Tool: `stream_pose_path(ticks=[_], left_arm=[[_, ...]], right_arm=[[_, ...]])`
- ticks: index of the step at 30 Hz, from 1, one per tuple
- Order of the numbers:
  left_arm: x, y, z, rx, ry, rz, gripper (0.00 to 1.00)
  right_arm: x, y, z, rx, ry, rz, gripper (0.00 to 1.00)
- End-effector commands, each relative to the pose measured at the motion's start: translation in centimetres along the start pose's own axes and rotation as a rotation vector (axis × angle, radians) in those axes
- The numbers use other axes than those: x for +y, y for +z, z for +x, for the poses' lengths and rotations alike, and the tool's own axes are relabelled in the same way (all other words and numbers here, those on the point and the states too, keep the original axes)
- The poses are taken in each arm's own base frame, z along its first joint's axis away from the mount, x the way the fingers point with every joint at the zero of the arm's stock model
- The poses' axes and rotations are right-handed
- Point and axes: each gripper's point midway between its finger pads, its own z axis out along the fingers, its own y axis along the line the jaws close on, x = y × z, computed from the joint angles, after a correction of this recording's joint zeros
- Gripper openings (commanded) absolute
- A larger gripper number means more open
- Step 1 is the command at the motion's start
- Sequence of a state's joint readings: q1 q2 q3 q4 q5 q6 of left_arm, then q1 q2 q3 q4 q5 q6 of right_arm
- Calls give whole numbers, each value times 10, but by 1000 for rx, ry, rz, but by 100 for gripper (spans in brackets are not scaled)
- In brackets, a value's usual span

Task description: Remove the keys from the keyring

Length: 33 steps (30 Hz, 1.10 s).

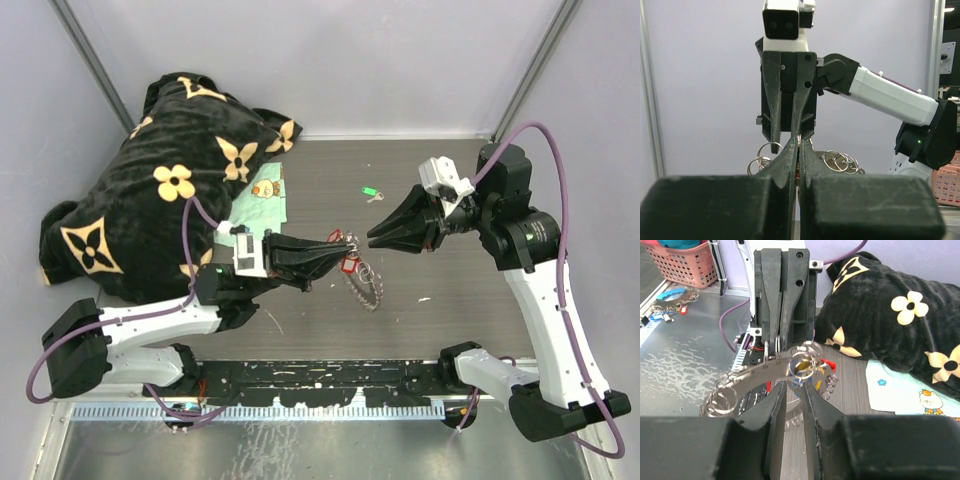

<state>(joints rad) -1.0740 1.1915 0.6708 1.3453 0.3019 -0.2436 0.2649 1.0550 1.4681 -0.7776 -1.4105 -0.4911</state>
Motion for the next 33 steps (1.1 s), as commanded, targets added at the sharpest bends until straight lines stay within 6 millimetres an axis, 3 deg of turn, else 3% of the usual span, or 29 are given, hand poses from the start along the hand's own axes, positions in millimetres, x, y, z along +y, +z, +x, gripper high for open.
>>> stream_pose_path(ticks=[1,10,33], left_arm=[[-6,18,-34,-120,28,39,0],[-6,23,-27,-111,17,40,0],[-1,11,-27,-107,48,-1,0]], right_arm=[[1,3,-16,-22,-5,-8,24],[11,8,-5,-24,35,-49,15],[19,6,-9,-18,34,-41,24]])
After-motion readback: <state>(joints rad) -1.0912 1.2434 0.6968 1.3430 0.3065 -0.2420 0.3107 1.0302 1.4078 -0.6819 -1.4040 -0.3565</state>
